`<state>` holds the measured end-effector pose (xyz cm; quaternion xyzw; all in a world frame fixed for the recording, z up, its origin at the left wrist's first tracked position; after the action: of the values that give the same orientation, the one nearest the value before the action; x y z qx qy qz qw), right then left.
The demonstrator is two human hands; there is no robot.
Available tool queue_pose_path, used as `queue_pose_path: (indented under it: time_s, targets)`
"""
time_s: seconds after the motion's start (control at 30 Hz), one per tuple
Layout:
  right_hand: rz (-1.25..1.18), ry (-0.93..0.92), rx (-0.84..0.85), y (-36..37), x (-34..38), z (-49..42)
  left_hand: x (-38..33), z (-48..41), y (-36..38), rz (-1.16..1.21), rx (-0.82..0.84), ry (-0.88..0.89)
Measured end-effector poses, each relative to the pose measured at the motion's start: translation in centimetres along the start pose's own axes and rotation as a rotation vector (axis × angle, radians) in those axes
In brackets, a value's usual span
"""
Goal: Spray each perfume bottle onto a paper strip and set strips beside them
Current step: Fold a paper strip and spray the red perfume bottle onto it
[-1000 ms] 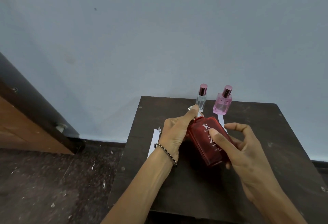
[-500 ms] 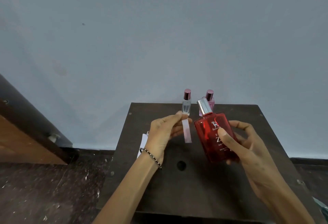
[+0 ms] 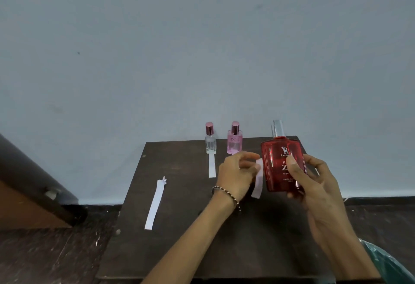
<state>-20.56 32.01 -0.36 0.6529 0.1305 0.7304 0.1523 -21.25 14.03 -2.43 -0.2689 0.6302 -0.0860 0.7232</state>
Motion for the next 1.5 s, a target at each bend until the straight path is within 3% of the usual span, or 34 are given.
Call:
queue_pose_path:
  time_s: [0.33,0.47,0.67,1.5]
  targets:
    - [-0.052,-0.026,-0.077,-1.6,-0.1,-2.0,-1.7,-3.8,3.2,-0.269,-0.182,0.023]
    - [-0.030,-0.028,-0.079,-1.4,-0.2,-2.5,-2.8,-3.4,3.2,-0.452,-0.248,0.119]
    - [-0.017,-0.028,-0.078,-1.6,-0.5,-2.8,-3.2,-3.8,3.9,-0.668,-0.208,0.178]
    - [-0.061,-0.042,-0.104,-3.1,0.0,-3.4,-3.2,-2.8,3.4,-0.817,-0.244,0.213]
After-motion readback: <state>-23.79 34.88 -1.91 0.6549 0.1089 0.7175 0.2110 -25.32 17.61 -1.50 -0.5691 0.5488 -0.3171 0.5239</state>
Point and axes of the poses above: each hand's wrist, its own z-axis away from the middle knuckle, its own y-axis out of the palm, x = y × z, the point moved 8 cm from there along -z, towards the middle knuckle, and after that the axes turned 13 degrees about -z, right-handed, at the moved point
